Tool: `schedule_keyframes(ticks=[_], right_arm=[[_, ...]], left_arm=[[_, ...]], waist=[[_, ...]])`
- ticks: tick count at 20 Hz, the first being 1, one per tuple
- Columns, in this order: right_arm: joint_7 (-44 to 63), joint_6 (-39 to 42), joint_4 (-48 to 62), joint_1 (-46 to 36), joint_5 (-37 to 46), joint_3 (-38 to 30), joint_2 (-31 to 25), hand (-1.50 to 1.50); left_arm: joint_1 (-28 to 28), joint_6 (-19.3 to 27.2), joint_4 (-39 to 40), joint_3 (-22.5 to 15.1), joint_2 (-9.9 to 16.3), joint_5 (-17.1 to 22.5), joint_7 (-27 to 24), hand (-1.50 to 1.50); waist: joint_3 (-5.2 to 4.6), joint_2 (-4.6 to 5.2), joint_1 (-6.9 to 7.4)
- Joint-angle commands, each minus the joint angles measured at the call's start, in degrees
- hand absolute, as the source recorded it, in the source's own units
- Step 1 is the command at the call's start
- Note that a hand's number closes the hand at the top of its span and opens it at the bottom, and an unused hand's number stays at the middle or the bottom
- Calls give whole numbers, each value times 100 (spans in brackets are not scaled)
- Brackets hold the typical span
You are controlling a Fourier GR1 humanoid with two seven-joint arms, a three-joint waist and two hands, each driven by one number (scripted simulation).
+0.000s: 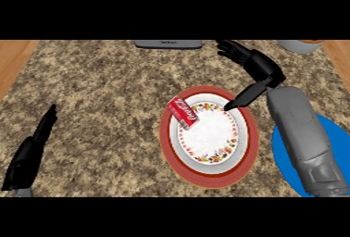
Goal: Pick the can from the plate and place it in the plate
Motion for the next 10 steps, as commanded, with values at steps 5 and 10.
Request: schedule_keyframes(ticks=[5, 10], right_arm=[[-1290, 845, 1720, -768, -246, -616, -1136, -150], [-1838, 1141, 1980, -812, -122, -500, -1693, -150]], left_arm=[[-322, 33, 514, -34, -28, -95, -271, 0], [-330, -12, 251, -74, -50, -55, -151, 0]], waist=[[6, 104, 158], [15, 112, 227]])
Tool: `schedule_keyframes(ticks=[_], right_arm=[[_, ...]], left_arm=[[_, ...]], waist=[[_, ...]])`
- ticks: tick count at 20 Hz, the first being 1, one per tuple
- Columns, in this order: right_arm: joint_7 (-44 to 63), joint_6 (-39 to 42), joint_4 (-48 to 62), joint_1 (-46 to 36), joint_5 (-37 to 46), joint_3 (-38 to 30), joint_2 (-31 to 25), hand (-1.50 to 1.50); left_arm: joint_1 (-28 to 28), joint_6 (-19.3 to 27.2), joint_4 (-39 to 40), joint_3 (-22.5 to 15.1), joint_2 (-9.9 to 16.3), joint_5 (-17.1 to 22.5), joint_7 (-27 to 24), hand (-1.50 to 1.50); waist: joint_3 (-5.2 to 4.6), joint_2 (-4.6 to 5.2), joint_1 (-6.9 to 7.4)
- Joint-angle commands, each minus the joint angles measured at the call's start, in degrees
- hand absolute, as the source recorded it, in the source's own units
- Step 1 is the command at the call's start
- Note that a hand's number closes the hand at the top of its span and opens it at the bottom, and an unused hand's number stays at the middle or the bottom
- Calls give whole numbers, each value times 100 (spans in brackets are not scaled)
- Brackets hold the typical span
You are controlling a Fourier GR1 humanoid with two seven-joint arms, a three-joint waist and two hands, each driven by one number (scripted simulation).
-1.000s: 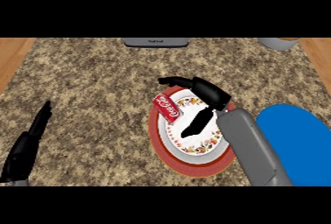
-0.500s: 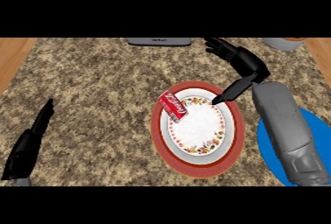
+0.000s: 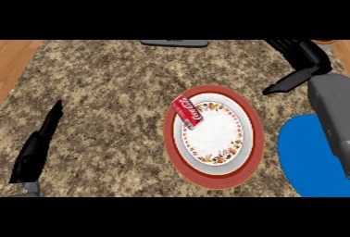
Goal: Pick the can from the plate and place it in the plate
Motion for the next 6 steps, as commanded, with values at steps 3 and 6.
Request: schedule_keyframes(ticks=[3, 6], right_arm=[[-942, 493, 592, -54, 113, 35, -438, -150], [-955, 631, 714, -194, 34, -13, -706, -150]], left_arm=[[102, -89, -185, -93, -10, -2, 12, 0], [-44, -97, -106, -93, 4, -6, 1, 0]], waist=[[14, 55, 183], [15, 68, 161]])
